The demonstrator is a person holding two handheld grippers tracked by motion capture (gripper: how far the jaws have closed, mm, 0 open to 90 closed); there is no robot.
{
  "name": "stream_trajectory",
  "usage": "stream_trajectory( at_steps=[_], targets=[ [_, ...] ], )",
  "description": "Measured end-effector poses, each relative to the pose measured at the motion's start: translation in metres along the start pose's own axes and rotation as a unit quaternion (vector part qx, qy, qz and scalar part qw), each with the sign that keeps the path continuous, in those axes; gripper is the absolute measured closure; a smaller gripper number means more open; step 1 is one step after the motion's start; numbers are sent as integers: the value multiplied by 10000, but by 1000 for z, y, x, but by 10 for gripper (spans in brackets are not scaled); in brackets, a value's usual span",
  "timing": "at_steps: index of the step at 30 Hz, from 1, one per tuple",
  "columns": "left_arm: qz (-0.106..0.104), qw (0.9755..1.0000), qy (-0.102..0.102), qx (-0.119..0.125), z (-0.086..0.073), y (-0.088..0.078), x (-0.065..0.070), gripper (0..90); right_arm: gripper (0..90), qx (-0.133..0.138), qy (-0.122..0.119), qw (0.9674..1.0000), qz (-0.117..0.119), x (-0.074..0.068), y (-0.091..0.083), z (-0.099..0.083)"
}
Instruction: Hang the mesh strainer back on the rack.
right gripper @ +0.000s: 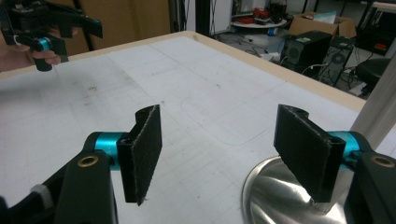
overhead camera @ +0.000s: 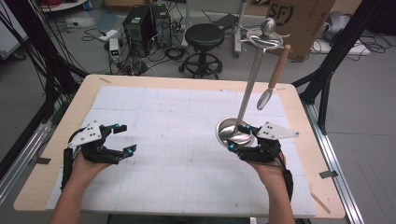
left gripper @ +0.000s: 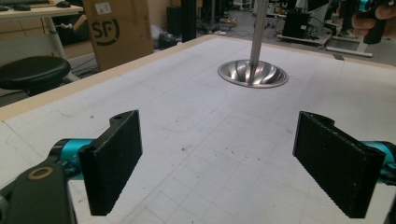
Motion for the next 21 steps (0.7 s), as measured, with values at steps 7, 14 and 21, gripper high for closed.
stream_trajectory(
  at_steps=[7,14,21],
  targets=[
    [-42,10000,19,-69,-3,3,1,162,309,-136,-12,9999,48,-3,6,-9],
    [-33,10000,11,-84,-4,3,0,161,299,-274,17,9996,65,-5,11,-19],
    [-4,9999,-60,-85,-6,2,-3,161,280,-421,54,9991,70,-7,17,-29]
  ],
)
Point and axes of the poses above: each handheld gripper's, and its own axes: y roughly forward along the jaws, z roughly out of its top, x roughly to its right, the point moved 9 cm from there along y, roughly forward along the jaws, and after that the axes turned 2 degrees about x, right-handed, at the moved point
